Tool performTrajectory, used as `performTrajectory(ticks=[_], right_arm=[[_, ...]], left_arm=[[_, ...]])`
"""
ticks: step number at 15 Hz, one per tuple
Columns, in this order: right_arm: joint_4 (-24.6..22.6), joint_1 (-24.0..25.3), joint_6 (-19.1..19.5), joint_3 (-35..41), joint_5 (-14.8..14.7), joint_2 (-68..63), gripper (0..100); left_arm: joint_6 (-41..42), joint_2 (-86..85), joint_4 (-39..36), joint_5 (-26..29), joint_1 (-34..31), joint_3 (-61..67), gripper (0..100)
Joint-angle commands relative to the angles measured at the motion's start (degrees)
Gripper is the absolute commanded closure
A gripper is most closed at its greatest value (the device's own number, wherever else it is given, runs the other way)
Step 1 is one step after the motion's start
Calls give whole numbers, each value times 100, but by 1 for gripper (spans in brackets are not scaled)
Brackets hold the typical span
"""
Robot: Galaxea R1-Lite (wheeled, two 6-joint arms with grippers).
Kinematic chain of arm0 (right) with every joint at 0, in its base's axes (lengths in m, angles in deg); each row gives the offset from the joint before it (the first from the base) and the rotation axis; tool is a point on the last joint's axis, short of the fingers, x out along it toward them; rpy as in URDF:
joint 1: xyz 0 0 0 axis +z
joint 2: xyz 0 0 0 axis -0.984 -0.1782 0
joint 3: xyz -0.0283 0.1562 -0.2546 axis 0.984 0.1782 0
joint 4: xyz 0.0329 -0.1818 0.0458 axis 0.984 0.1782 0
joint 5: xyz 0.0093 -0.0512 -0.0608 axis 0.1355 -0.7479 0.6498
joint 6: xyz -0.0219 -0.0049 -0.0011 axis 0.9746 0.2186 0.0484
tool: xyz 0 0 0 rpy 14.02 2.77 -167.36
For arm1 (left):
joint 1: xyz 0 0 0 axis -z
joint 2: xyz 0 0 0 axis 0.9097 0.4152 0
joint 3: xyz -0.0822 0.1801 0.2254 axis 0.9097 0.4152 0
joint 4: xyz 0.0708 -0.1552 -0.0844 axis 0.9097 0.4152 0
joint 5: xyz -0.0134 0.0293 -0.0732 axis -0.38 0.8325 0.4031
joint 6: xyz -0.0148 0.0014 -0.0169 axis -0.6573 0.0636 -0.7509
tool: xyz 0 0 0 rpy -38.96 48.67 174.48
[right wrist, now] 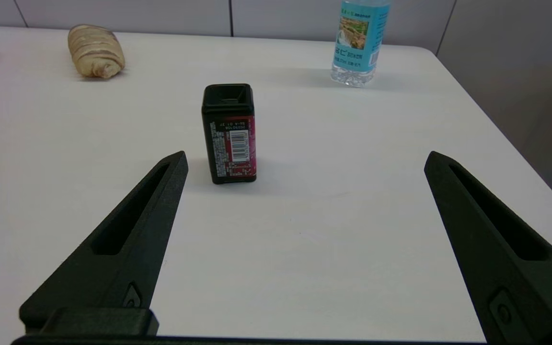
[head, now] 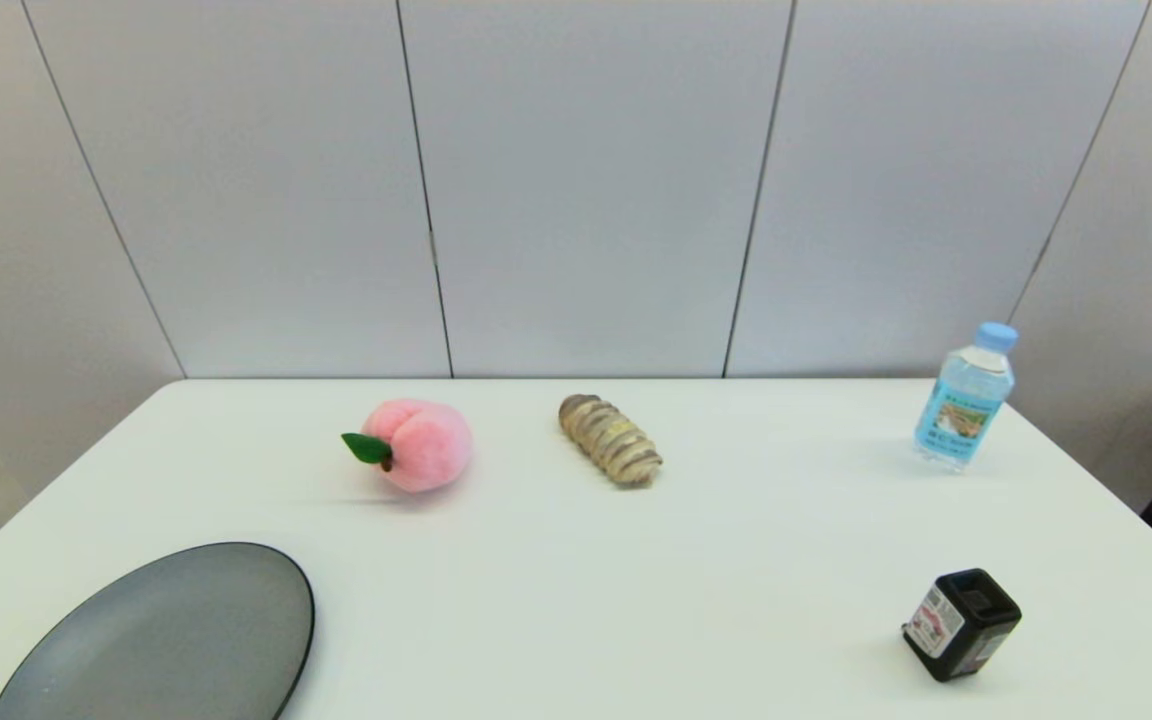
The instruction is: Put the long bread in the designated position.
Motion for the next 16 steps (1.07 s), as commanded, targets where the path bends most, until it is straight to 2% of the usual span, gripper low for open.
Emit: performTrajectory(ticks=[1,16], right_arm=[[0,4,-26,1,-8,-7,0],[0,4,-26,1,-8,-7,0]], left_arm=[[2,7,-1,-5,-2,9,0],[-7,7,-1,-22,-2,9,0]])
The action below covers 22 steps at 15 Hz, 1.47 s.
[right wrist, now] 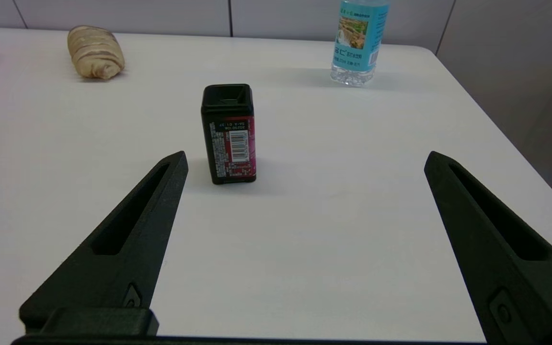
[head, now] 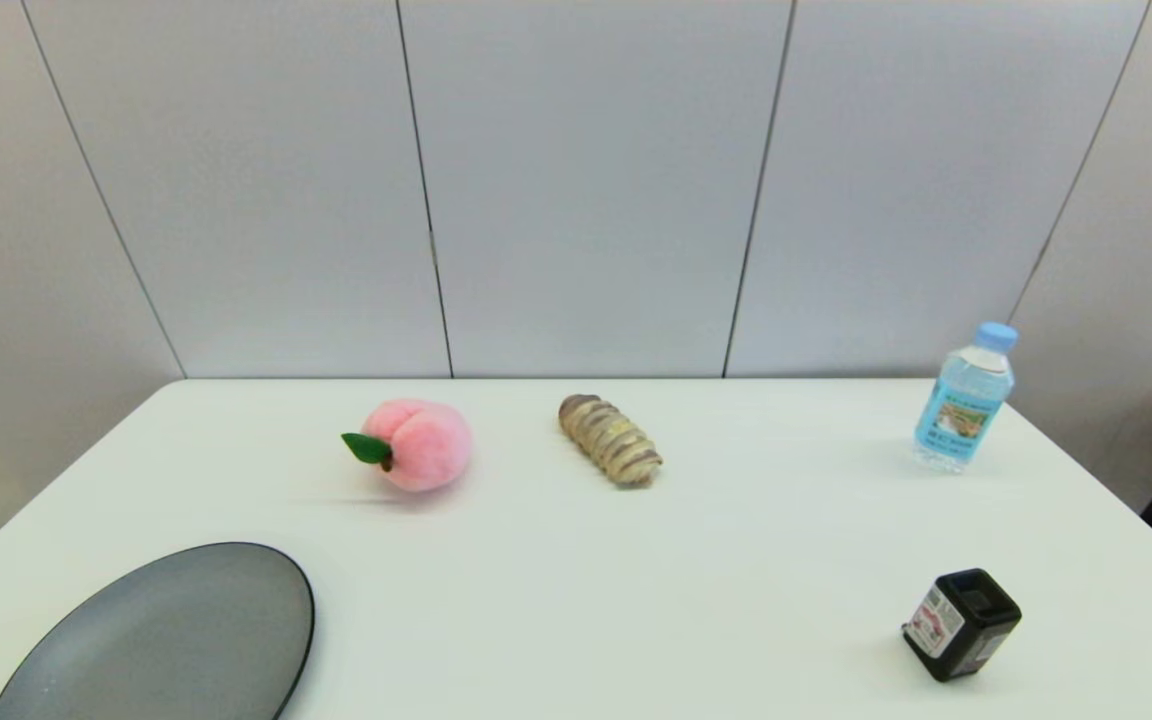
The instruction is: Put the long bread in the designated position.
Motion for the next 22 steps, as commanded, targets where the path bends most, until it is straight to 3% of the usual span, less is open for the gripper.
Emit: performTrajectory(ticks=[1,6,11,16,22], right_arm=[[0,2,4,1,3,-7,0],[0,2,4,1,3,-7,0],[0,2,4,1,3,-7,0],[0,2,4,1,3,-7,0],[0,2,4,1,3,-7,0]], left_arm=[[-13,7,1,-20,-2,9,0],[40,649,265,-2,-2,-431,0],[1112,3541,1381,77,16,-2997,0],[2694,6335,1381,1035,165,-4685,0],[2852,8418,1354,1290,1431,-6012,0]])
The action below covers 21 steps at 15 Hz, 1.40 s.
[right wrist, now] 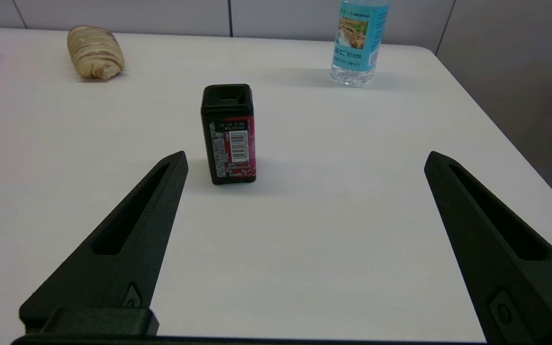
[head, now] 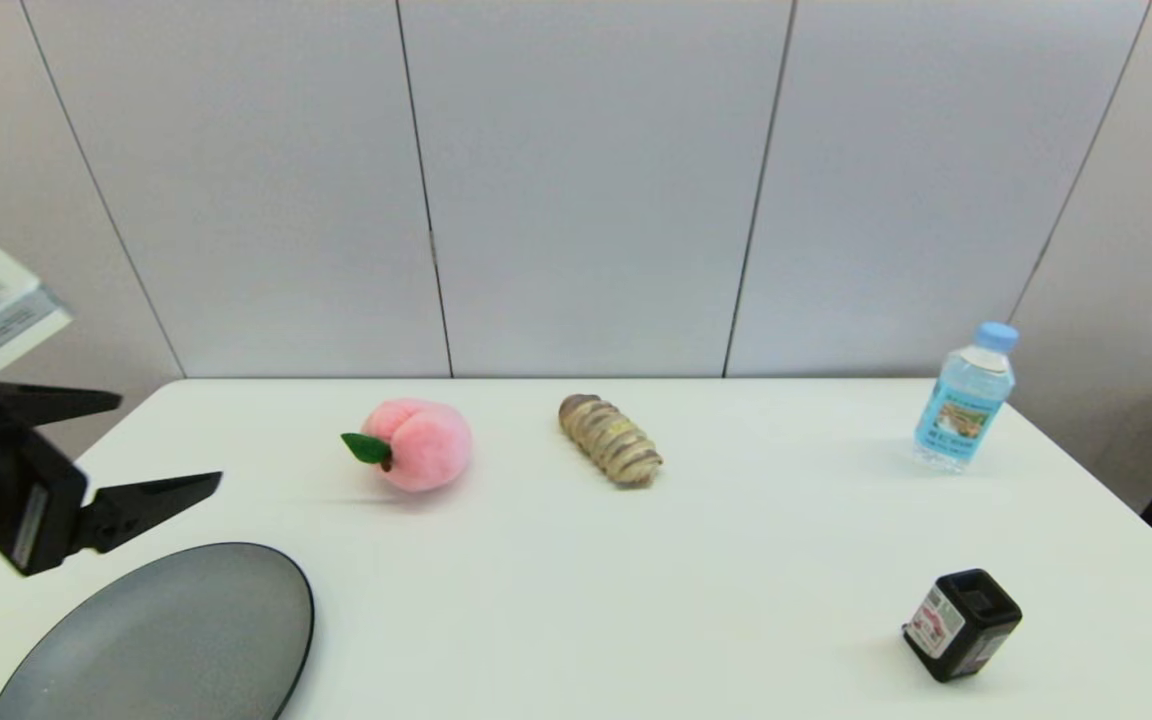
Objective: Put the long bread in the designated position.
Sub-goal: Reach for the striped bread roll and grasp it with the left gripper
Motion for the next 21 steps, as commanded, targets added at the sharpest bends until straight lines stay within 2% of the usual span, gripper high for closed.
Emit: performTrajectory(ticks=[1,5,12,16,21], right_arm=[[2,4,3,1,4,-7,0],[2,4,3,1,4,-7,0],[2,4,3,1,4,-7,0],[2,4,3,1,4,-7,0],[2,4,3,1,4,-7,0]], left_arm=[[203,1987,11,175,1061,-1213,0],[247,2884,11,184,1650,-2039,0],[54,3983,11,255,2107,-3243,0],[-1414,4510,2,290,2679,-3524,0],[-3216,5415,29,175,2995,-4368,0]])
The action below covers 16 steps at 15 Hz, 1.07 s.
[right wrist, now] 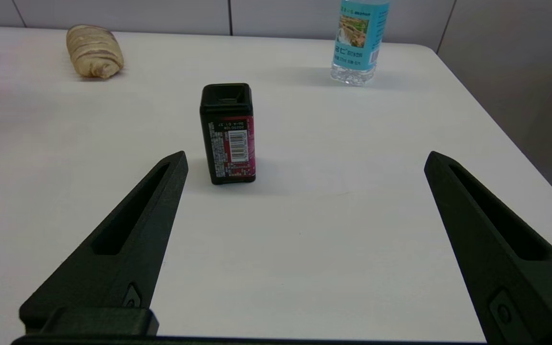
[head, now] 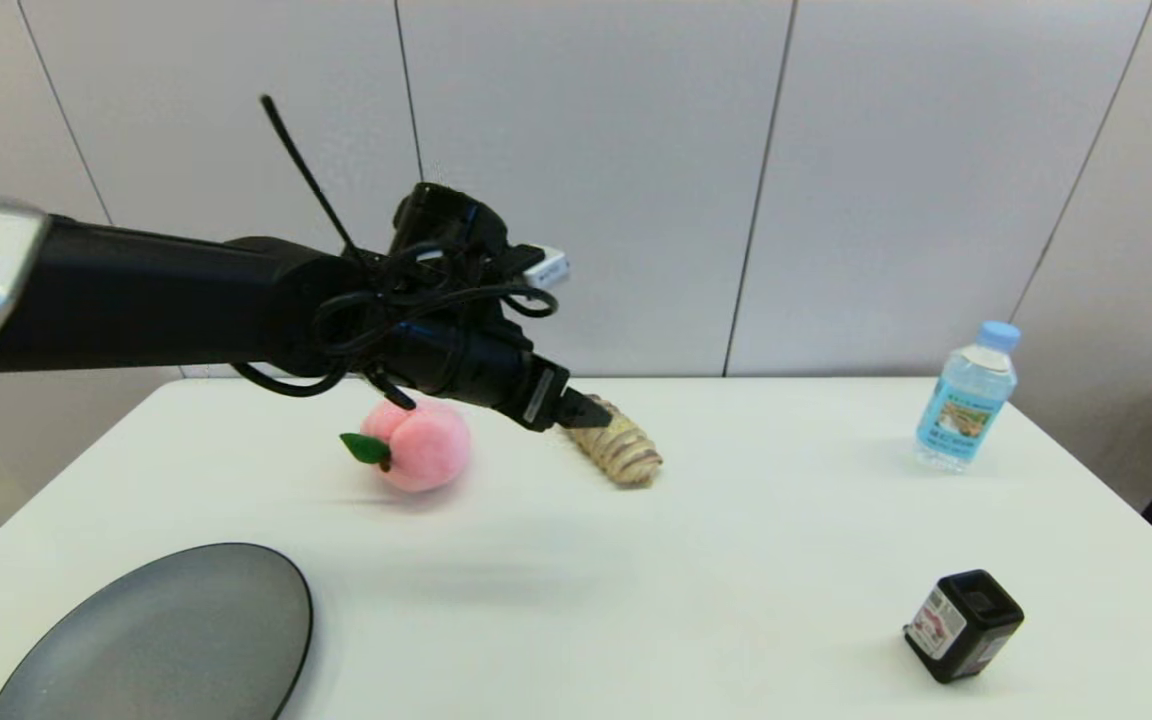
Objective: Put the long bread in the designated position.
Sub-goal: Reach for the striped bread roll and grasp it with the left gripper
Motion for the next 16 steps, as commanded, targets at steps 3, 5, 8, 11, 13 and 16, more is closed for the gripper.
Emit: performTrajectory(ticks=[3,5,8,11,13,16], right_arm=[[0,2,3,1,3,-7,0],[0,2,3,1,3,-7,0],[0,2,3,1,3,-7,0],[0,2,3,1,3,-7,0],[0,2,3,1,3,-7,0],[0,2,3,1,12,-7,0]], left_arm=[[-2441,1069,22,-1104,299,-842,0],[-3109,1350,40,-1860,299,-1202,0],[-3891,1464,110,-2449,299,-1352,0],[-4410,1561,444,-2695,316,-1457,0],[-4788,1605,585,-2704,440,-1466,0],[-5122,1693,690,-2704,615,-1624,0]])
